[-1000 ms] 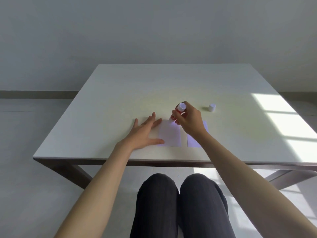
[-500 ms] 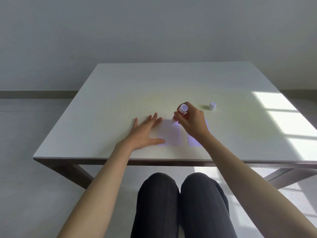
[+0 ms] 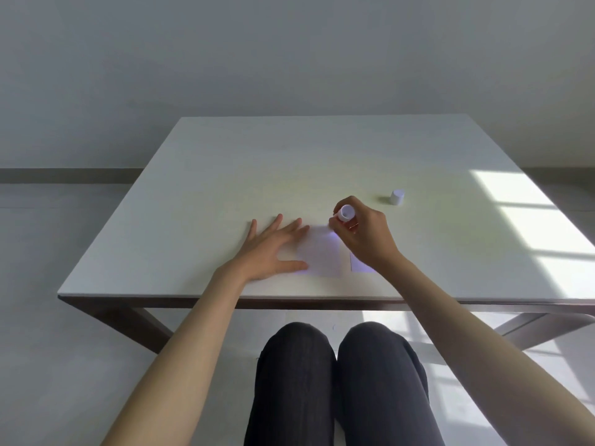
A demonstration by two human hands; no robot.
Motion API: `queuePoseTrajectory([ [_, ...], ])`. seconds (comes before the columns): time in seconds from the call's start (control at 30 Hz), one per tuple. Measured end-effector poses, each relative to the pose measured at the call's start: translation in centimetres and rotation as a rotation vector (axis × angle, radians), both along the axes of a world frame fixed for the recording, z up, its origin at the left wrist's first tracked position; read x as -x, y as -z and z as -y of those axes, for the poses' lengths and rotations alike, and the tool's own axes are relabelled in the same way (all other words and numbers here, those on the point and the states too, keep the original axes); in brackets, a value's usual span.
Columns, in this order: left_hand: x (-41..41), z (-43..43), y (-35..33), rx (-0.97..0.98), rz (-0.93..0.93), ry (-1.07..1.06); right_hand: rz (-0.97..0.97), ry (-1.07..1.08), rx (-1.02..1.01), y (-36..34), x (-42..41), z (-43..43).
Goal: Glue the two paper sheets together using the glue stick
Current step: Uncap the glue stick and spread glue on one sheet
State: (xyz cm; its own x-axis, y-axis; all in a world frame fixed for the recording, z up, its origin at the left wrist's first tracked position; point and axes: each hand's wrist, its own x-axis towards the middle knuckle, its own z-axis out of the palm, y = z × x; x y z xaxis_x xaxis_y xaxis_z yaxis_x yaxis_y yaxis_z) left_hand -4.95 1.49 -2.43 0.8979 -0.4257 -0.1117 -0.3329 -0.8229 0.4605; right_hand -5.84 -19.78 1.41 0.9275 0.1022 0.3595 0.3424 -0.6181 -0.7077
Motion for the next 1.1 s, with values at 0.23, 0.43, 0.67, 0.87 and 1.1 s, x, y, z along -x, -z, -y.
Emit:
queuePoseTrajectory([
  [0.23,-0.3,0.2,0.5,-0.094,0.052,-0.012,-0.11,-0.137,-0.276,-0.1,1.6,-0.6],
  [0.43,-0.5,0.2,0.4,-0.033,0.01,-0.052,-0.231,-0.14,-0.239,0.1,0.5,0.1],
  [0.67,-0.7,0.0,0.4,-0.038,-0.013,-0.042,-0.09,0.045,-0.192,-0.6,-0.8,-0.1],
  [0.87,-0.7,0.0,0.4,-0.058,-0.009,-0.021,-0.169,-0.204,-0.182,-0.1,-0.1,-2.0],
  [1.1,-0.3,0.2,-0.3,-0.059,-0.019,-0.021,-0.119,0.052,-0.263,-1.0,-1.8,0.0],
])
